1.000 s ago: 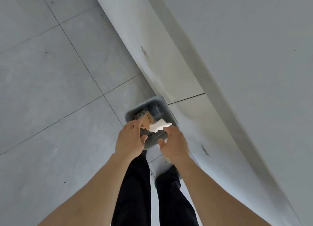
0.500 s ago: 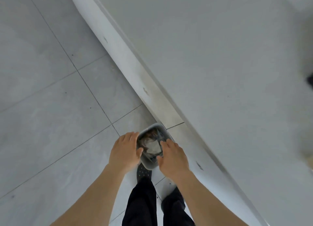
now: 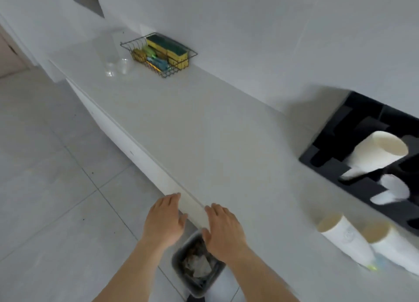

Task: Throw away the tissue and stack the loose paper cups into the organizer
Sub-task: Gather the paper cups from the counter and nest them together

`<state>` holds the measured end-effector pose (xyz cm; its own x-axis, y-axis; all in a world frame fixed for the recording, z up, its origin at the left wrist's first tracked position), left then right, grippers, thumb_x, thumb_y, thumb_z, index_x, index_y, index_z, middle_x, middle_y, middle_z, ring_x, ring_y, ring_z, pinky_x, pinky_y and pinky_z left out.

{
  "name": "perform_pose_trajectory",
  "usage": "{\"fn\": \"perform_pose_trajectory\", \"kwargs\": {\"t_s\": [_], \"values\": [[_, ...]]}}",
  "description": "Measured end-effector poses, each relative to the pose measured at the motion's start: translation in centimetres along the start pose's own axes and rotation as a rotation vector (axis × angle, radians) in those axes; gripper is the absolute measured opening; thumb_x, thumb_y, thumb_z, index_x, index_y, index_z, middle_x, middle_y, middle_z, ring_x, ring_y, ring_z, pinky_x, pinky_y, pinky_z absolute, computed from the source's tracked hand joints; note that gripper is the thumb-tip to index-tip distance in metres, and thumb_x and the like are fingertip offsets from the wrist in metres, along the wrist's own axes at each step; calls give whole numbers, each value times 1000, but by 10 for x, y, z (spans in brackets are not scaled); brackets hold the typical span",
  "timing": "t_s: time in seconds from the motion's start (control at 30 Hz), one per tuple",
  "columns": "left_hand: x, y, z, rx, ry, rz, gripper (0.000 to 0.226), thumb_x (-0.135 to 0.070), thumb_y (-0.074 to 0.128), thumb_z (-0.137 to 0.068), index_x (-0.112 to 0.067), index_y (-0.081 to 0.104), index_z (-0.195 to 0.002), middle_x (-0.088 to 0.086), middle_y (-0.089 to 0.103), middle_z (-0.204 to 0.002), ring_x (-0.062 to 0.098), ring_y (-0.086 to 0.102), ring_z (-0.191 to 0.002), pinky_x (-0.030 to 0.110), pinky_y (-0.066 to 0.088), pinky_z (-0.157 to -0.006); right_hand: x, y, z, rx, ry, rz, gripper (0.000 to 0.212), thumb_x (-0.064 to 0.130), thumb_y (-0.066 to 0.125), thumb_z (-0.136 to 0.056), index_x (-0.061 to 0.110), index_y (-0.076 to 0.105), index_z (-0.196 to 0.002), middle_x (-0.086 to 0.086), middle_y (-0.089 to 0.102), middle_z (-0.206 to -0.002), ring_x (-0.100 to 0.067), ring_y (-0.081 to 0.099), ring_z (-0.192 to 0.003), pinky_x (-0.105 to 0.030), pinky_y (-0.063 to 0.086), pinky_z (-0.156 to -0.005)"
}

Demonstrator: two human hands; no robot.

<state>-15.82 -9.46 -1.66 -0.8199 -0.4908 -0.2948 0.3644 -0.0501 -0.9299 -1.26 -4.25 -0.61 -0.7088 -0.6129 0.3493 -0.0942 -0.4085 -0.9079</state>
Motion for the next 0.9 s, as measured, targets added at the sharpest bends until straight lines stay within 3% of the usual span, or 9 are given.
{"fn": "perform_pose_trajectory", "kwargs": {"t_s": [0.2,0.53,0.73,0.9], "values": [[-134,-16,-24,-3,235,-1,68,-46,50,-101,-19,25,-159,-1,39,-160,21,36,-146,37,33,-119,-97,-85,42,-166,204,-28,56,34,53,-101,16,35,-151,-5,43,-153,-26,40,-140,-38,31,-118],[-374,38,-5,131,549,37,78,-50,57,-96,-23,21,-160,-6,31,-163,17,32,-147,34,32,-118,-303,-162,176,-359,508,-44,45,32,60,-96,17,48,-137,1,54,-134,-24,51,-125,-35,42,-104],[-432,77,15,242,635,9,91,-52,66,-86,-28,19,-160,-10,25,-165,15,27,-148,31,27,-119,-389,-155,235,-311,675,-46,43,28,64,-92,18,50,-132,1,54,-134,-24,53,-122,-33,44,-100],[-442,98,7,325,661,-60,105,-48,74,-76,-32,14,-160,-8,19,-167,15,23,-151,32,27,-119,-416,-145,239,-295,702,-66,58,30,69,-90,20,44,-142,2,52,-139,-22,50,-127,-32,40,-105]]}}
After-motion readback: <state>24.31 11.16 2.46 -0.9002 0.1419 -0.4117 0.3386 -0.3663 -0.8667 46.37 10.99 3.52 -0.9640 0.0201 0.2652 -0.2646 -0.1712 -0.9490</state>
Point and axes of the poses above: each hand's wrist, its own z-axis away from the middle knuckle, its own y-axis out of the palm, x = y × z, the point moved 10 cm from there along -z, towards the middle knuckle
